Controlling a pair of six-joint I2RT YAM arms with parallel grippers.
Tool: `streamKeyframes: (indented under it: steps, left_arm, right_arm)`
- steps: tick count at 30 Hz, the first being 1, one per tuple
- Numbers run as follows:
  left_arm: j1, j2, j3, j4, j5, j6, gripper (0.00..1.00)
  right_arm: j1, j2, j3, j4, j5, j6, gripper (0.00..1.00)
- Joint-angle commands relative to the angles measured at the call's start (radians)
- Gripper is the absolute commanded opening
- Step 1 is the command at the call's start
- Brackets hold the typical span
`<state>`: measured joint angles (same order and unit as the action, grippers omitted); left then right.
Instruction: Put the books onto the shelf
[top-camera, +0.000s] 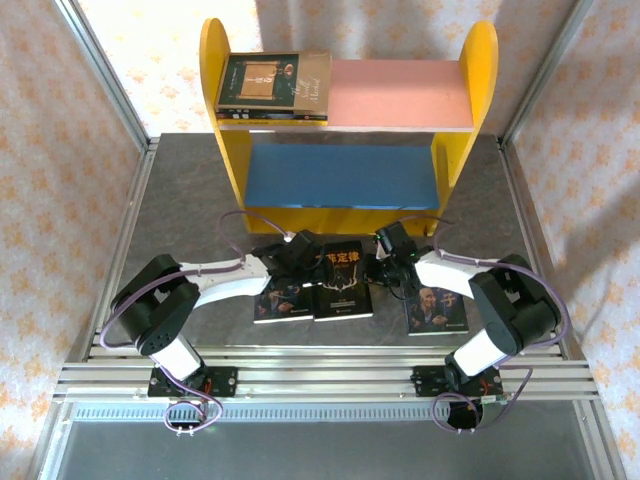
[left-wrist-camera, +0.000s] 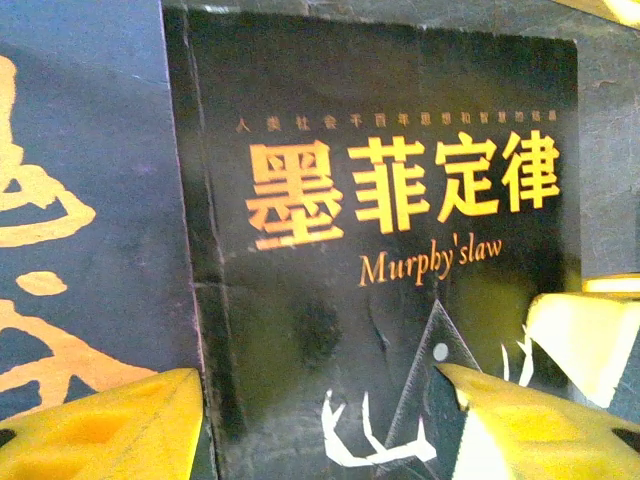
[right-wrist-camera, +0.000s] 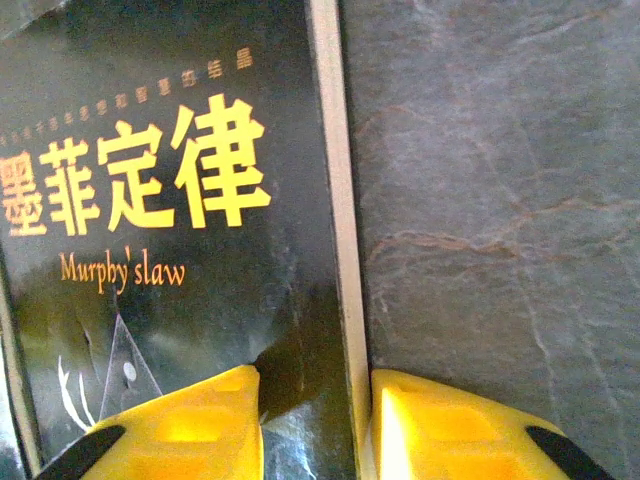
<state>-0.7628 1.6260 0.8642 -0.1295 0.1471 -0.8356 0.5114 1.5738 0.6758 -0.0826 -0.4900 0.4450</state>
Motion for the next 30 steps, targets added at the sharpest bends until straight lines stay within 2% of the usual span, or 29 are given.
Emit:
streamKeyframes:
  steps: [1, 5, 14, 23, 30]
  left_arm:
    - [-0.007, 0.011, 0.037, -0.096, -0.067, 0.029, 0.6]
    - [0.001, -0.009, 0.021, -0.166, -0.129, 0.034, 0.61]
    - [0.057, -0.06, -0.062, -0.167, -0.136, 0.032, 0.61]
    - [0.056, -0.074, 0.001, -0.123, -0.069, 0.066, 0.61]
    - [0.041, -0.066, 0.038, -0.094, -0.045, 0.067, 0.61]
  right_arm:
    - [0.034, 0.143, -0.067, 0.084, 0.01, 0.021, 0.24]
    - [0.03, 0.124, -0.056, 0.043, 0.04, 0.002, 0.2]
    - [-0.015, 0.067, -0.087, 0.0, 0.057, -0.013, 0.18]
    - [-0.035, 0.029, -0.114, -0.008, 0.069, -0.006, 0.17]
    - [-0.039, 0.046, -0.13, 0.012, 0.071, 0.003, 0.12]
